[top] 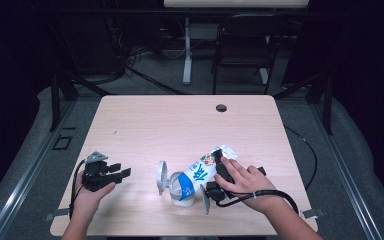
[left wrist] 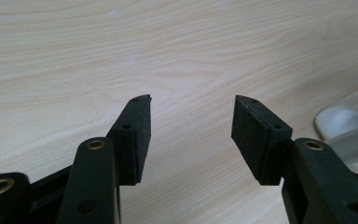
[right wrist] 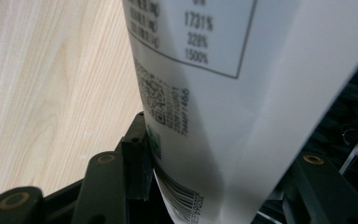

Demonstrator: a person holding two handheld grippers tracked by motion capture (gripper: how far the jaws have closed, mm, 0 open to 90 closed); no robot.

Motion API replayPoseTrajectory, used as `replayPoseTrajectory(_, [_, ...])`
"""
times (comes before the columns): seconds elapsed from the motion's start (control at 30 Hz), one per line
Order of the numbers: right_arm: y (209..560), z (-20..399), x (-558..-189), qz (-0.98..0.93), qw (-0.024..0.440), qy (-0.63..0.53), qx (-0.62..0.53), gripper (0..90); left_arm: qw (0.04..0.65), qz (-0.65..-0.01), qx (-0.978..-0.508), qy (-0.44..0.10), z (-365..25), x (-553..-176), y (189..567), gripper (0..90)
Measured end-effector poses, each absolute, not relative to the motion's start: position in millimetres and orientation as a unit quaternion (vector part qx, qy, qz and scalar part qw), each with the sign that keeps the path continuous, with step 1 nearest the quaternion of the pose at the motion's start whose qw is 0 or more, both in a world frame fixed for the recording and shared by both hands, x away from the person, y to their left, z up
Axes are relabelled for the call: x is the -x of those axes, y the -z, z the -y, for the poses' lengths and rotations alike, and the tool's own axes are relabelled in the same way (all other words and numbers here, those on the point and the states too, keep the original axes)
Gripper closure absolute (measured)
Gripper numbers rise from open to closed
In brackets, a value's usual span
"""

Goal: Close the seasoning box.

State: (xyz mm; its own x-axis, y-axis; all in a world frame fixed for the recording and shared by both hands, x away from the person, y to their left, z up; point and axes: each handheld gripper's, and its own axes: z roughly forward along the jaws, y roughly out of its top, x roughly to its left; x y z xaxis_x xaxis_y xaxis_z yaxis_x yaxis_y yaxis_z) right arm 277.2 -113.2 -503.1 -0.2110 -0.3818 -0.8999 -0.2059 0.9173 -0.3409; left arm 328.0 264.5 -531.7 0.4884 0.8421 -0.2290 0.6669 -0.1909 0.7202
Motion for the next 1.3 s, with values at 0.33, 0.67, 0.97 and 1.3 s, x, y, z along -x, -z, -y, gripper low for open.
replayPoseTrajectory(0.33, [502.6, 113.0, -275.8, -0.774, 0.599, 0.076, 0.191, 49.8, 0.401, -0.494, -0.764, -0.11, -264.7, -328.0, 531.7, 47.9])
replayPoseTrajectory(0.67, [502.4, 112.7, -275.1, -0.772, 0.6, 0.079, 0.195, 50.4, 0.4, -0.494, -0.764, -0.11, -264.8, -328.1, 531.8, 47.9])
replayPoseTrajectory(0.97, [502.3, 112.5, -275.0, -0.771, 0.6, 0.08, 0.197, 50.7, 0.398, -0.495, -0.765, -0.108, -265.3, -328.2, 532.0, 47.9])
replayPoseTrajectory(1.3, [502.3, 112.3, -275.1, -0.771, 0.6, 0.079, 0.198, 51.1, 0.398, -0.495, -0.765, -0.107, -265.4, -328.3, 532.1, 47.9])
